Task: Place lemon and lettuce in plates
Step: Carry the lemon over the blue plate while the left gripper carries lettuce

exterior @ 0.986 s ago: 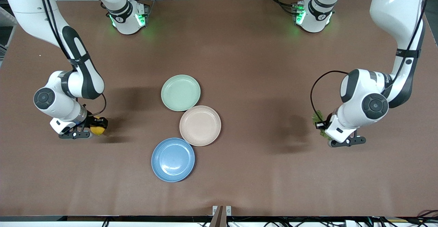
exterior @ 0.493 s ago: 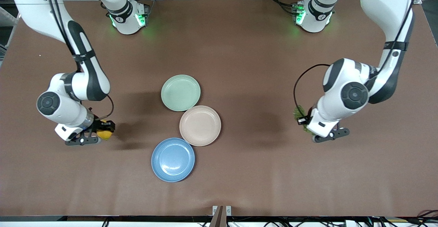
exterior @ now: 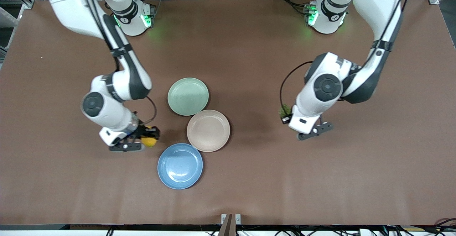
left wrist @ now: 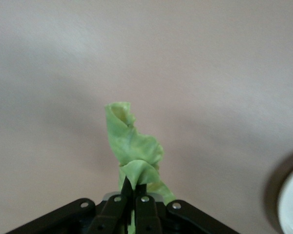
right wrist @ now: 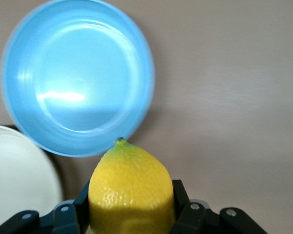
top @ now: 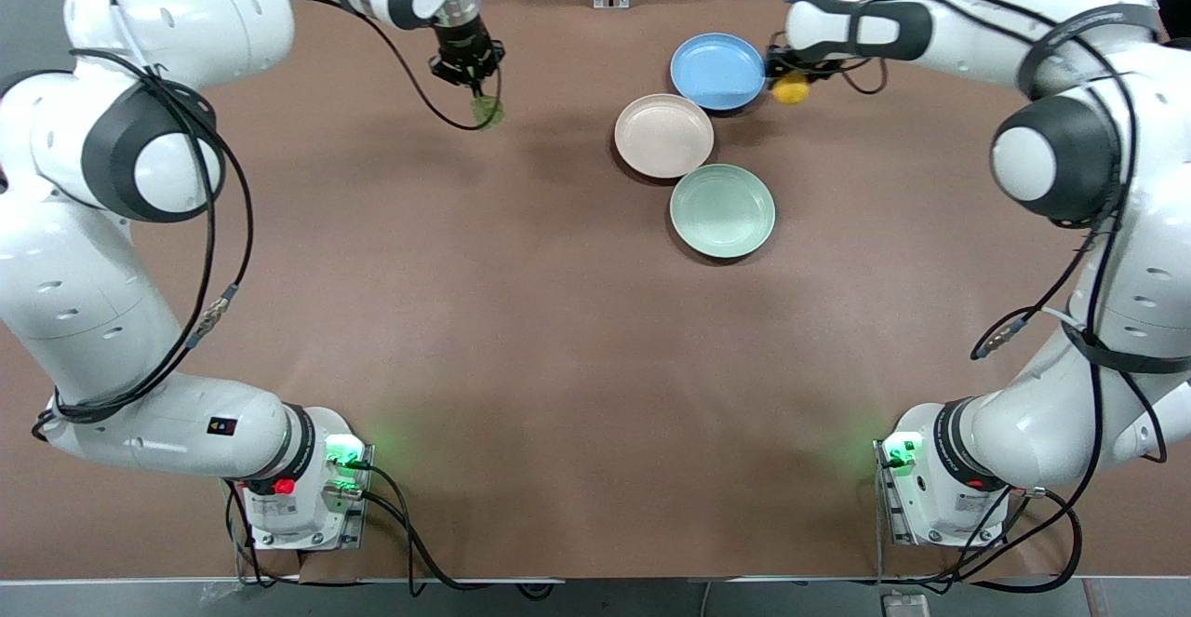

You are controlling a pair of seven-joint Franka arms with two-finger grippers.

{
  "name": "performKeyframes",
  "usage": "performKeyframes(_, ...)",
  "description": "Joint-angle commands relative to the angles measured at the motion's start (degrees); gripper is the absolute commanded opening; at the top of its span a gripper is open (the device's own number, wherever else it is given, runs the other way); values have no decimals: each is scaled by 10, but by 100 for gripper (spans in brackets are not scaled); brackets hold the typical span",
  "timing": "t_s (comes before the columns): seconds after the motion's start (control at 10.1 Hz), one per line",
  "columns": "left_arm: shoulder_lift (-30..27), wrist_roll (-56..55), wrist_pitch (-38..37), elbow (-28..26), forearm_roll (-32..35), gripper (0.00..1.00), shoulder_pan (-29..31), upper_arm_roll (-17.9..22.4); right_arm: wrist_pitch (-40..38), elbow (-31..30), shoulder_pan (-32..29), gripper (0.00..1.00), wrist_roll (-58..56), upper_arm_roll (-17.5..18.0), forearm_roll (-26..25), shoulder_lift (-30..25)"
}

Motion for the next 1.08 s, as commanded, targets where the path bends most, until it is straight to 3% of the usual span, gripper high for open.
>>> performKeyframes(0.0,33,-38,-5,49,-8,0,-34,2,-2,100,47,6,60,-23,16,79)
performKeyframes(0.3,95,-66,26,110,-8,0,-81,2,45,139,63,8,65,-25,17,121)
performKeyframes(0.59,107,-119,101,111,-7,0,-108,2,121,154,74,10,64,-31,16,164)
performKeyframes(0.69,115,-151,135,111,-6,0,-120,7,123,166,81,13,63,-40,16,177)
performKeyframes(0.89,127,-174,173,111,-5,0,-135,9,148,170,85,29,63,-46,16,192)
performKeyframes(0.99,134,-188,193,111,-6,0,-142,9,149,170,86,99,58,-46,15,192)
